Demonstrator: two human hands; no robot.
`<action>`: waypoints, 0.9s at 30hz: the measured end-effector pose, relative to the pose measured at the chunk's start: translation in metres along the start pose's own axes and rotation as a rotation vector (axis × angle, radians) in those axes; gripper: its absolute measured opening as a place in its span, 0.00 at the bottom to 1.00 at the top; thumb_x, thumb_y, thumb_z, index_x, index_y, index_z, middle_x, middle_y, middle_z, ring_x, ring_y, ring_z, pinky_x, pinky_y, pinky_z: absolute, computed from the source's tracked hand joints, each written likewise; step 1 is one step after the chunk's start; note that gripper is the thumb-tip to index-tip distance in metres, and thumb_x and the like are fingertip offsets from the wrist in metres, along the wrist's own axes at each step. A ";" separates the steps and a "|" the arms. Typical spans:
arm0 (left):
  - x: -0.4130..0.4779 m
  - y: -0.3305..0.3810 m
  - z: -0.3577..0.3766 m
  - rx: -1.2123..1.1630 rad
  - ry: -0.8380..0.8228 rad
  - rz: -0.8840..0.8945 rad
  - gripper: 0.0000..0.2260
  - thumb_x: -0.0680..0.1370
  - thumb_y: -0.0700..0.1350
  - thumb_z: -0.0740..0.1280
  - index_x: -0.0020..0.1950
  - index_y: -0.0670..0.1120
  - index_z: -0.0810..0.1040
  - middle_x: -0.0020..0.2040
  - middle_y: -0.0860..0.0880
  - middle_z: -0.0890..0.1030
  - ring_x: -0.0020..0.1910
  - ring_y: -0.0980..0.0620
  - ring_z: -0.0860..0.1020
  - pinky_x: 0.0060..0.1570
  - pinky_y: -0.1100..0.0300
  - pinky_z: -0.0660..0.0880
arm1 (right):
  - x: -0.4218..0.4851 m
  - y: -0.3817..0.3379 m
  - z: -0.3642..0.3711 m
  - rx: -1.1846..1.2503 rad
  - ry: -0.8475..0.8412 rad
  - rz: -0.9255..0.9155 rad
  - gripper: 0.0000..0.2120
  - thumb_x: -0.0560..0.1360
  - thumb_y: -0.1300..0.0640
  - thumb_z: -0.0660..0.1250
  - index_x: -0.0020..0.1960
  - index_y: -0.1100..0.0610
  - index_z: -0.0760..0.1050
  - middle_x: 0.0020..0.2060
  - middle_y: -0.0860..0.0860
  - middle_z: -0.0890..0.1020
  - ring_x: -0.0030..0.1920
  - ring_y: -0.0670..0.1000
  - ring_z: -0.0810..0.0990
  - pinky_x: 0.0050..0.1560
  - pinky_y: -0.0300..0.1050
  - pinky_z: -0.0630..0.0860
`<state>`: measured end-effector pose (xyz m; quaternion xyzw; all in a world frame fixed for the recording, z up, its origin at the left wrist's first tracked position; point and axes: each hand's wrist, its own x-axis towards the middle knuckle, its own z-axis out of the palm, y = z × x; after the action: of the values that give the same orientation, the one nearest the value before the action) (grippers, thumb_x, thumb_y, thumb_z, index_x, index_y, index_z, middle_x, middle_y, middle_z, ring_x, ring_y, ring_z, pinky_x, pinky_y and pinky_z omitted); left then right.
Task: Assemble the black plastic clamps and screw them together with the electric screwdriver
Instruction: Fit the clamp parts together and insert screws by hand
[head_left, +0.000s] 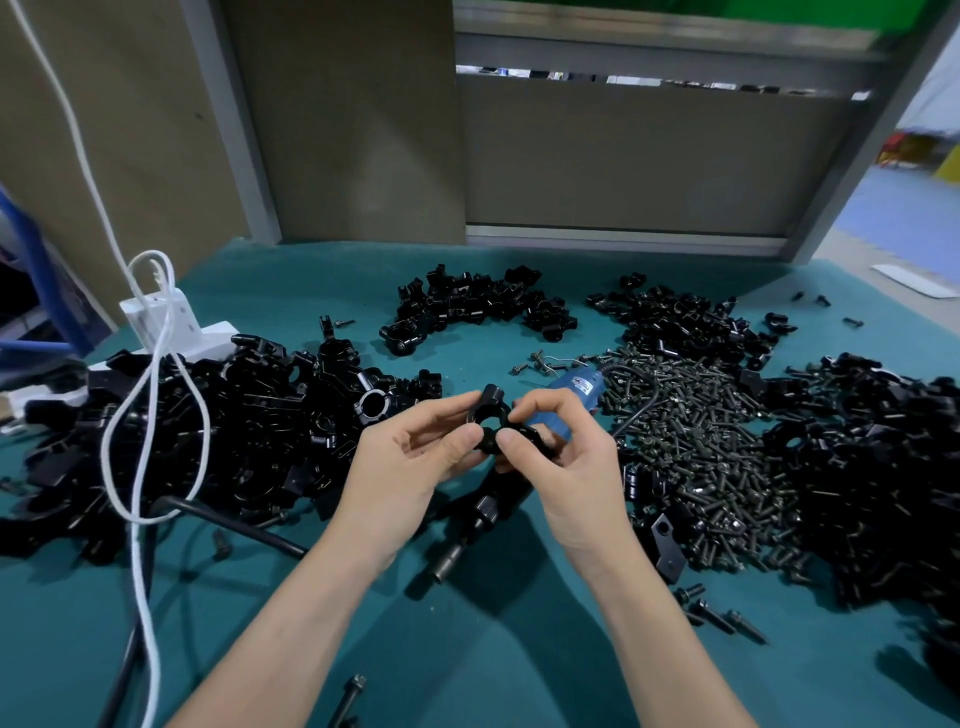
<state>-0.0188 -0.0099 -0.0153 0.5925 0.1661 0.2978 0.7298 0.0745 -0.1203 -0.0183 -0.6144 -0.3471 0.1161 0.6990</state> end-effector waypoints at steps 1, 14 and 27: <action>0.000 0.000 0.000 0.002 -0.001 0.003 0.13 0.66 0.42 0.72 0.50 0.51 0.85 0.49 0.46 0.85 0.48 0.51 0.83 0.47 0.62 0.80 | 0.000 0.001 -0.001 -0.003 -0.009 -0.005 0.07 0.68 0.58 0.71 0.40 0.47 0.75 0.48 0.62 0.76 0.40 0.62 0.75 0.50 0.58 0.75; -0.004 0.002 0.002 0.246 -0.012 0.188 0.16 0.69 0.37 0.74 0.51 0.55 0.84 0.48 0.55 0.85 0.50 0.58 0.82 0.49 0.69 0.76 | 0.005 0.006 -0.010 0.088 -0.042 0.092 0.20 0.67 0.69 0.74 0.51 0.51 0.76 0.43 0.42 0.82 0.47 0.42 0.80 0.51 0.38 0.74; -0.029 -0.010 0.026 0.863 -0.449 0.578 0.13 0.71 0.38 0.75 0.55 0.47 0.83 0.51 0.54 0.83 0.50 0.63 0.79 0.52 0.69 0.75 | -0.047 -0.003 -0.069 -0.093 -0.153 0.202 0.17 0.68 0.72 0.73 0.47 0.51 0.83 0.47 0.57 0.81 0.44 0.49 0.80 0.41 0.41 0.79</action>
<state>-0.0229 -0.0490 -0.0215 0.9073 -0.0555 0.2572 0.3279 0.0825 -0.2023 -0.0315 -0.6672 -0.3408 0.2160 0.6262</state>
